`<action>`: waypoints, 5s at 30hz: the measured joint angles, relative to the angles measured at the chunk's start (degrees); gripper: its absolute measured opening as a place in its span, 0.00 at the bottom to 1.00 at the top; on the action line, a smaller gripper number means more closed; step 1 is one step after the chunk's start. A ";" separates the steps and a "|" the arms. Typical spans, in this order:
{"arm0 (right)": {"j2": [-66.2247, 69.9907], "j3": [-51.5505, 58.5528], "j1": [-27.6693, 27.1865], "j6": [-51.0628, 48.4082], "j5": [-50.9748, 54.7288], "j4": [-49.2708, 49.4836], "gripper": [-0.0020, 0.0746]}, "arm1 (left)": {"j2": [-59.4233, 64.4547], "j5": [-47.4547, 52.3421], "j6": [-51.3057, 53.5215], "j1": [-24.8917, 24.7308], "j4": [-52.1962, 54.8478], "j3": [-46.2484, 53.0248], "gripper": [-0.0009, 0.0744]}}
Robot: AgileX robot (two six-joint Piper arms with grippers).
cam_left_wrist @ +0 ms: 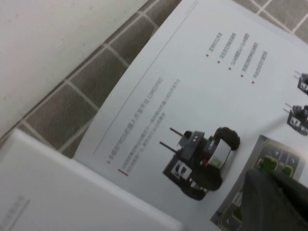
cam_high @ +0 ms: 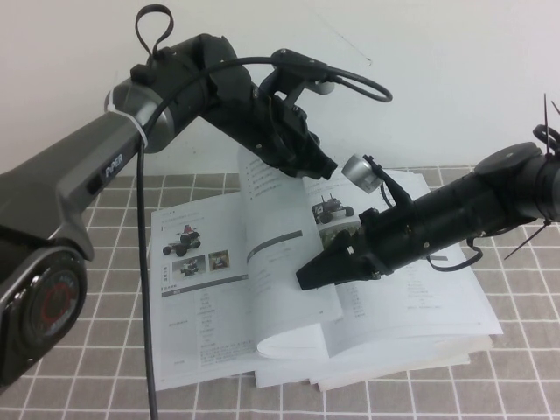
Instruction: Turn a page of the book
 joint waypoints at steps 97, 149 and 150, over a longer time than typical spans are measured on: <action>-86.92 42.91 -19.81 12.54 -34.44 -27.36 0.02 | -95.37 -29.71 4.55 0.00 -8.94 93.10 0.01; -86.92 42.91 -19.81 12.54 -34.44 -27.25 0.02 | -127.47 -32.39 -31.95 27.08 20.83 119.86 0.01; -86.92 42.91 -19.81 12.54 -34.44 -27.25 0.02 | -127.47 -32.39 -31.95 27.08 20.83 119.86 0.01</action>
